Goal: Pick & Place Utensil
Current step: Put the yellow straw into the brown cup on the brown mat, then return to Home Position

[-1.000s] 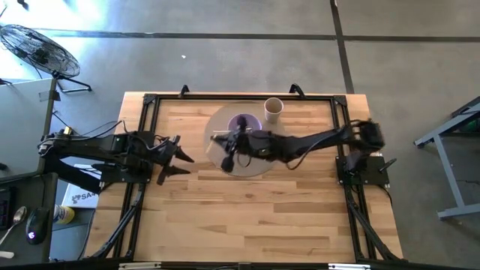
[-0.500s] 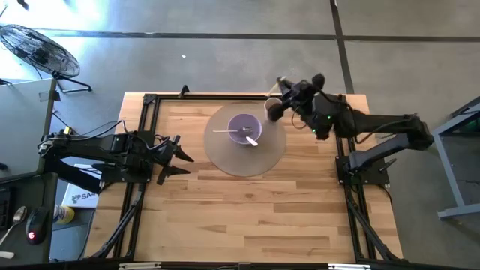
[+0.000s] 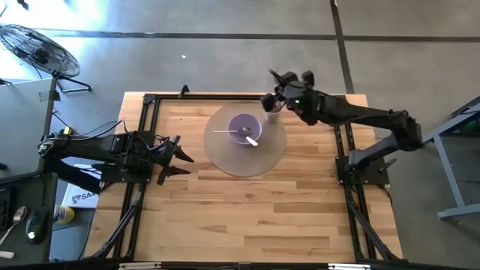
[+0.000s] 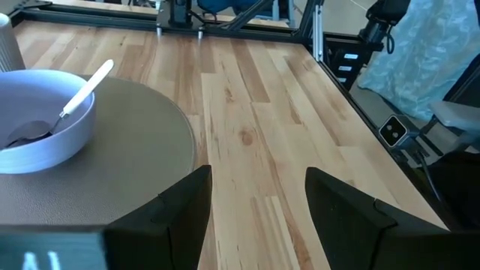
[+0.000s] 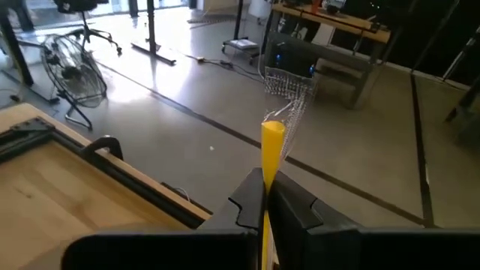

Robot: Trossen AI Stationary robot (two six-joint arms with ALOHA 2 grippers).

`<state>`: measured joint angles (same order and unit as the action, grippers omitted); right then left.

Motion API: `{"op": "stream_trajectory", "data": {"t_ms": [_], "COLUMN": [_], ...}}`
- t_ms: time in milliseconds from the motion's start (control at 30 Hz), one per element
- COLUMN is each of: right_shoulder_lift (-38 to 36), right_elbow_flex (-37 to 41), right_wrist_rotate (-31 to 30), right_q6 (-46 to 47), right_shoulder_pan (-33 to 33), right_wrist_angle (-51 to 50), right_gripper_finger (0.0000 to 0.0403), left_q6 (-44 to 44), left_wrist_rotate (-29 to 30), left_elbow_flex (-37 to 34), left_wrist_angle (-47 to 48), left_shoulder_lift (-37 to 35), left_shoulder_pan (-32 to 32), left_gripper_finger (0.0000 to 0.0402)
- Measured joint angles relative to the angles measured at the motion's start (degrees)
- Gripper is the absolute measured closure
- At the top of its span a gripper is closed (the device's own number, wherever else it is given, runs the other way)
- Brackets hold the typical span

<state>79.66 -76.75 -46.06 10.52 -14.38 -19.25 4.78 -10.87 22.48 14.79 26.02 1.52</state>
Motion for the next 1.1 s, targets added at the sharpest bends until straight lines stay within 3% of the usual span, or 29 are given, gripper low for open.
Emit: {"op": "stream_trajectory", "data": {"t_ms": [333, 633, 900, 1100], "right_shoulder_lift": [6.8, 7.24, -1.72, -10.91], "right_elbow_flex": [0.0, 0.02, 0.04, 0.02], "right_wrist_rotate": [-0.14, -0.93, 2.59, 8.83], "right_q6": [8.87, 8.98, 6.12, 4.43], "right_shoulder_pan": [-3.03, -4.8, -5.16, -5.05], "right_wrist_angle": [0.22, -4.95, -6.62, -10.07], "right_gripper_finger": [0.0389, 0.0306, 0.0207, 0.0175], "left_q6": [0.0, 0.02, 0.02, 0.02], "left_wrist_rotate": [0.06, 0.03, 0.01, -0.04], "left_elbow_flex": [0.0, -0.02, -0.02, -0.04], "left_wrist_angle": [0.02, 0.1, 0.44, 0.42], "left_shoulder_lift": [0.0, 0.0, 0.0, 0.0], "left_shoulder_pan": [0.0, 0.0, 0.01, 0.0], "left_gripper_finger": [0.0189, 0.0189, 0.0189, 0.0189]}}
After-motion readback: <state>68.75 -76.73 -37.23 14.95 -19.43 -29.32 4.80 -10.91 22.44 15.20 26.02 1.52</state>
